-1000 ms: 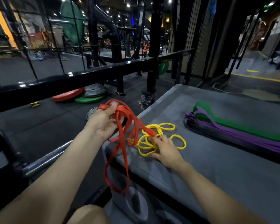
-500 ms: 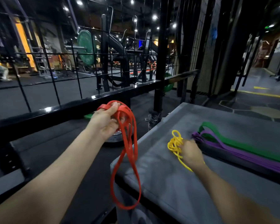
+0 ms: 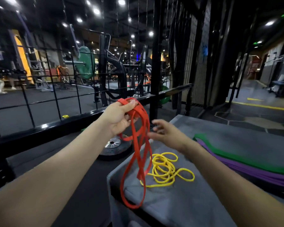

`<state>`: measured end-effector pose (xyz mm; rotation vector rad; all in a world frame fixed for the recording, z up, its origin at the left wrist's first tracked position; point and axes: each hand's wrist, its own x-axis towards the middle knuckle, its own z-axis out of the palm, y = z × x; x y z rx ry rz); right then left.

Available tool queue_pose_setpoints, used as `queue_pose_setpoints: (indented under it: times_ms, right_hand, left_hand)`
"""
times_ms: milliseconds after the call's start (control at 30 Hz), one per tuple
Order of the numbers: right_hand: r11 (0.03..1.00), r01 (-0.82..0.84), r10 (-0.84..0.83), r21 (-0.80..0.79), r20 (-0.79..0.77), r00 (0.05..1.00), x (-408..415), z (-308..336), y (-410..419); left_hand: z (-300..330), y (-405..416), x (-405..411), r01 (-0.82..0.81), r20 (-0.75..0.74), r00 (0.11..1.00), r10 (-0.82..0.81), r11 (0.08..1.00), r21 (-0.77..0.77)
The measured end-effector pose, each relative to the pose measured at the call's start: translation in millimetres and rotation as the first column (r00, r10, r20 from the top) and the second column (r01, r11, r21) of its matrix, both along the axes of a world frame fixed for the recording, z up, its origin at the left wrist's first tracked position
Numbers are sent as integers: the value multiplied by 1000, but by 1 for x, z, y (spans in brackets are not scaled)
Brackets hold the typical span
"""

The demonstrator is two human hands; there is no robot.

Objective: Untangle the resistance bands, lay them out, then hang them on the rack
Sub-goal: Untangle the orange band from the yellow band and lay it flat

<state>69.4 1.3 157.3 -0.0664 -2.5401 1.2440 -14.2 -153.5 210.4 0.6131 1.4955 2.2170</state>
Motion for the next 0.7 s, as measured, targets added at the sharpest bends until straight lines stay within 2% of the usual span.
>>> queue_pose_setpoints:
  times_ms: [33, 100, 200, 300, 400, 500, 600, 700]
  right_hand:
    - [995, -65, 60, -76, -61, 996, 5, 15, -6]
    - [982, -150, 135, -111, -136, 981, 15, 38, -16]
    - [974, -174, 144, -149, -194, 970, 34, 58, -20]
    - [968, -171, 131, -182, -216, 968, 58, 69, -15]
    - [978, -101, 60, -180, -216, 974, 81, 76, -5]
    - [987, -60, 39, -148, -144, 989, 99, 76, 3]
    - [993, -58, 49, -105, -88, 995, 114, 77, 12]
    - [984, -64, 56, -166, -51, 997, 126, 75, 22]
  left_hand:
    - [8, 1, 7, 15, -12, 1000, -15, 1000, 14]
    - [25, 0, 20, 66, -39, 997, -64, 995, 68]
    - [47, -5, 40, 153, -99, 985, -143, 984, 94]
    - [55, -9, 55, 160, -163, 974, -160, 987, -10]
    - [50, -9, 67, 144, -187, 969, -160, 985, -93]
    - [42, -7, 76, 113, -176, 972, -154, 968, -223]
    - [33, -7, 79, 68, -264, 946, -187, 913, -403]
    - [28, -12, 81, 73, -264, 942, -209, 892, -446]
